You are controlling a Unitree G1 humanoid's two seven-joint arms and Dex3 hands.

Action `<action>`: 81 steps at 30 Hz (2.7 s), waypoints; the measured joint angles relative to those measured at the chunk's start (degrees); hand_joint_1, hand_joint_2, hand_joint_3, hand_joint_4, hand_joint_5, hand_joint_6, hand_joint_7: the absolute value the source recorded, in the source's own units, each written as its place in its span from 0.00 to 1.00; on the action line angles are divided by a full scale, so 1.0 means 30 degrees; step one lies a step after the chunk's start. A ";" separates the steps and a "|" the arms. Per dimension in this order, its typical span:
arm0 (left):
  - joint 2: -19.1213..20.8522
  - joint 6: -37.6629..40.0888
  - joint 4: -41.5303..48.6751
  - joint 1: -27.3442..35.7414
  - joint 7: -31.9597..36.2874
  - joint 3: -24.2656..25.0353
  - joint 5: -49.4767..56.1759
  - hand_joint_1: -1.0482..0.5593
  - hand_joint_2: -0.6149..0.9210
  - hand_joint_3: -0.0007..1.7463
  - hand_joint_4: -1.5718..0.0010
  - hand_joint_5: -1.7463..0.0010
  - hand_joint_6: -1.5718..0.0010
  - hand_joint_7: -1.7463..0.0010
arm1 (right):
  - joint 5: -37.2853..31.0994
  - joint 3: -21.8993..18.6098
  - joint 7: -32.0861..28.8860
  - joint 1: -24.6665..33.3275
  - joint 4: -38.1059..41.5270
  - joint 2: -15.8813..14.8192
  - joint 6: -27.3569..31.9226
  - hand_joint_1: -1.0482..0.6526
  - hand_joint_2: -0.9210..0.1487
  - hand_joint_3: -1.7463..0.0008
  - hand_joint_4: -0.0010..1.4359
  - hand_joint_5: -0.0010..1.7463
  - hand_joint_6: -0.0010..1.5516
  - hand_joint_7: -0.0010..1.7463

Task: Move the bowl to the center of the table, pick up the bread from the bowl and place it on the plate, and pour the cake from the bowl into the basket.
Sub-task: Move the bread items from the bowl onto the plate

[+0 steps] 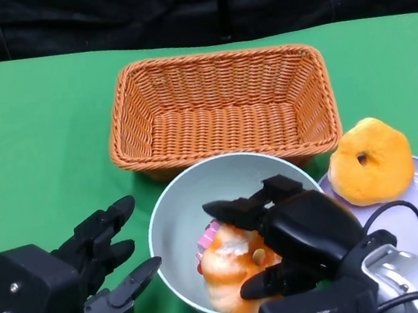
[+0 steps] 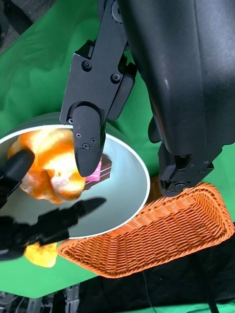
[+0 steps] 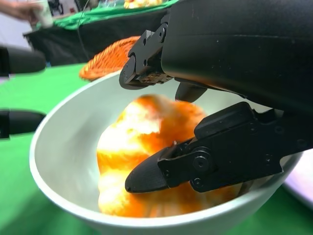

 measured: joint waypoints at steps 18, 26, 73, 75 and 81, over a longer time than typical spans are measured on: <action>-0.0149 -0.0007 0.0002 -0.0001 0.0016 -0.0095 0.0016 0.38 1.00 0.19 0.98 0.63 0.82 0.99 | -0.0005 -0.0127 -0.8488 -0.0394 0.2852 0.0062 -0.4589 0.55 0.59 0.36 0.70 1.00 0.50 0.98; -0.0227 -0.0005 0.0004 -0.0023 0.0017 -0.0093 0.0013 0.38 1.00 0.19 0.98 0.63 0.82 0.99 | 0.0929 -0.1842 -0.9234 0.0103 0.0310 -0.0014 -0.5156 0.58 0.67 0.13 0.72 1.00 0.53 0.98; -0.0208 0.0049 -0.0139 -0.0031 0.0060 -0.0092 0.0023 0.39 1.00 0.21 0.98 0.63 0.82 1.00 | 0.0344 -0.8054 -0.0302 0.4328 -0.6467 -0.1968 0.3555 0.58 0.51 0.33 0.61 1.00 0.55 0.67; -0.0206 0.0057 -0.0154 -0.0027 0.0059 -0.0092 0.0016 0.39 1.00 0.21 0.98 0.63 0.82 1.00 | 0.0429 -0.7984 0.0287 0.4205 -0.6339 -0.2079 0.3909 0.57 0.45 0.39 0.58 0.98 0.65 0.33; -0.0103 0.0066 -0.0207 -0.0013 0.0059 -0.0093 0.0034 0.39 1.00 0.21 0.98 0.63 0.82 1.00 | -0.0065 -0.7747 0.1654 0.3784 -0.6109 -0.2346 0.5445 0.44 0.07 0.90 0.43 0.22 0.41 0.01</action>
